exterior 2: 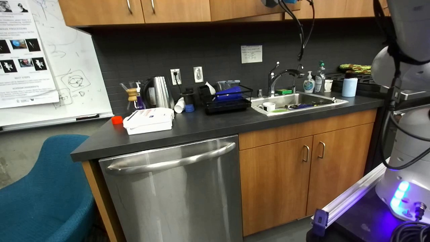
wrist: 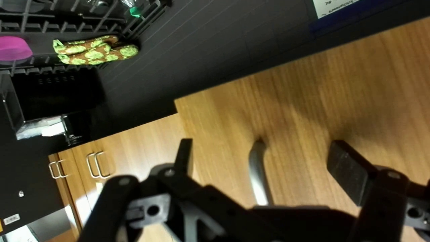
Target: Close the open upper cabinet door.
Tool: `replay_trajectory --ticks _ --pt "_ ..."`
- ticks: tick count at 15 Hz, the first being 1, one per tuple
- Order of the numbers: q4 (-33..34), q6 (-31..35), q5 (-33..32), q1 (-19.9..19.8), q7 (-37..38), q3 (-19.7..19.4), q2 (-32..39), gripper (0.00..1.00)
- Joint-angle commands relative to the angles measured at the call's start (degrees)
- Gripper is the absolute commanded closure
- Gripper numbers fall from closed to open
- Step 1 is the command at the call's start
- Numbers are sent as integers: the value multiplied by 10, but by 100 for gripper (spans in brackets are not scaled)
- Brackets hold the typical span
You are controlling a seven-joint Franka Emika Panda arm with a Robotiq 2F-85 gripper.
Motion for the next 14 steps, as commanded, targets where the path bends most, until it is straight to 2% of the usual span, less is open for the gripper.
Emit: replay_trajectory --ticks 1,3,7,8,9,10,14 --pt "30 -22 -30 -23 20 -2 57 0" --pt "42 -30 -36 -33 25 2 82 0" --pt "40 -9 -46 3 11 5 132 0" --pt "34 -5 -52 23 1 0 144 0" --pt "24 8 -58 61 -32 -9 171 0" --pt "14 16 -64 83 -42 -14 176 0" --pt "-18 66 -69 212 -87 -57 215 0"
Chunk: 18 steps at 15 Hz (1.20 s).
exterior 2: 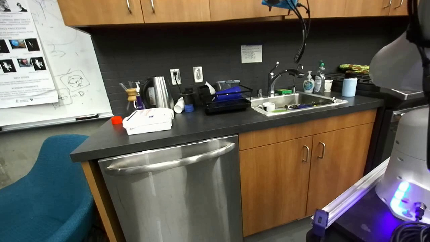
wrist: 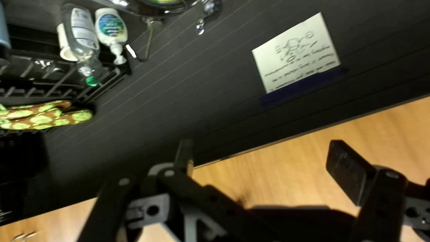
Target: Close the open upper cabinet door.
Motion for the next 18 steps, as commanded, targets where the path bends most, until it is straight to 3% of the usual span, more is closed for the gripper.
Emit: replay_trajectory --ticks 1,4,6,9,12,14,15,16,18 --pt "-21 58 -23 121 -53 -54 56 0" --pt "-39 98 -33 200 -80 -97 68 0" --pt "-60 85 9 293 -151 -152 82 0" --pt "-117 29 122 416 -280 -228 51 0" --pt "-195 -67 232 551 -420 -342 -16 0" --pt "-239 -161 255 601 -482 -407 -70 0" --pt "-263 -199 200 654 -467 -467 -88 0" --pt "-285 -243 158 683 -462 -509 -114 0" --pt "-314 -344 90 707 -466 -570 -168 0"
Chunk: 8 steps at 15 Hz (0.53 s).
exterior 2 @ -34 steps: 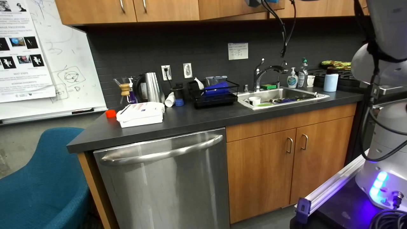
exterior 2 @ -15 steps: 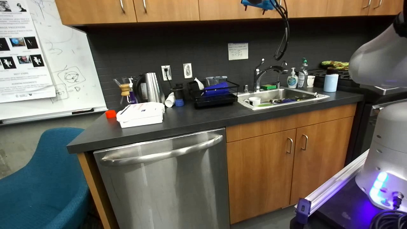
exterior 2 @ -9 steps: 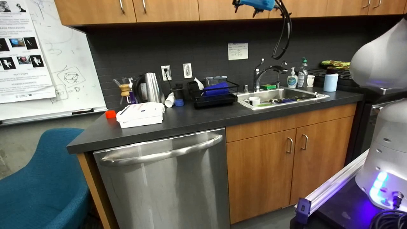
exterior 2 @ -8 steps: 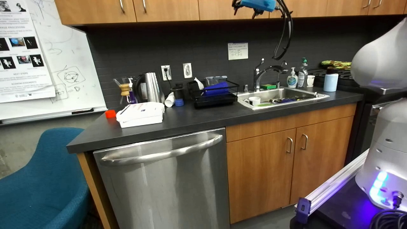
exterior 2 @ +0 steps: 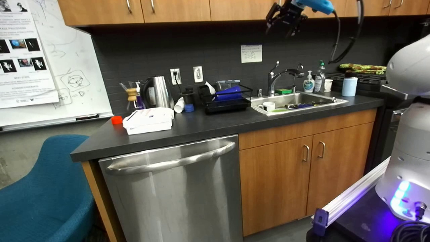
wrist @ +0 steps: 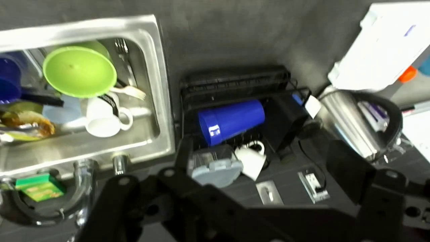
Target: Close the open upper cabinet door.
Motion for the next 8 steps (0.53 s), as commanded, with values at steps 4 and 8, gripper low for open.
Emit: replay_trajectory --ticks 4,8 --pt "-56 -309 -183 31 -10 -131 -134 0" --pt "-21 -458 -268 38 -18 -143 -122 0"
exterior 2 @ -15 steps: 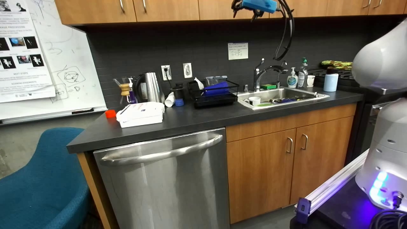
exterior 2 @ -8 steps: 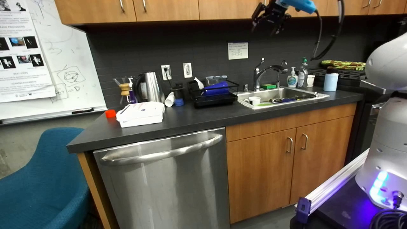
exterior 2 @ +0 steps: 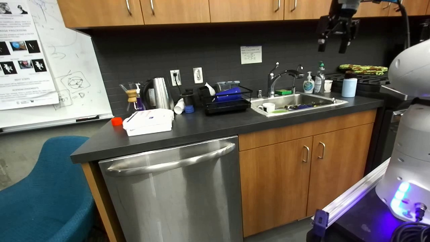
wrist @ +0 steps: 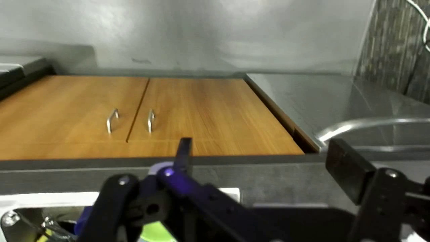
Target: Close the open upper cabinet door.
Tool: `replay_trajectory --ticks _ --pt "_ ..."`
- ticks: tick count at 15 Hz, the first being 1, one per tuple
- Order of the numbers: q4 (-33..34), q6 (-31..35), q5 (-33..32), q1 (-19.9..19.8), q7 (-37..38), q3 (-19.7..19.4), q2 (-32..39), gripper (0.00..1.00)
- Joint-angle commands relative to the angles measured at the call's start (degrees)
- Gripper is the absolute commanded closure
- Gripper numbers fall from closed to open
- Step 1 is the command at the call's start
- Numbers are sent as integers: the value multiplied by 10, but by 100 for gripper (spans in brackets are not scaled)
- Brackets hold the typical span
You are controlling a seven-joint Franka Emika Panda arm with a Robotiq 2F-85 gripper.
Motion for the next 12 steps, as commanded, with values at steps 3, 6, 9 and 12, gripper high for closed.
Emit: replay_trajectory --ticks 3,6,9,12 --pt "62 -167 -86 28 -1 10 40 0" --pt "46 -171 -91 44 9 3 20 0" --pt "63 -191 -98 56 11 16 44 0" --pt "67 -192 -99 56 11 16 53 0"
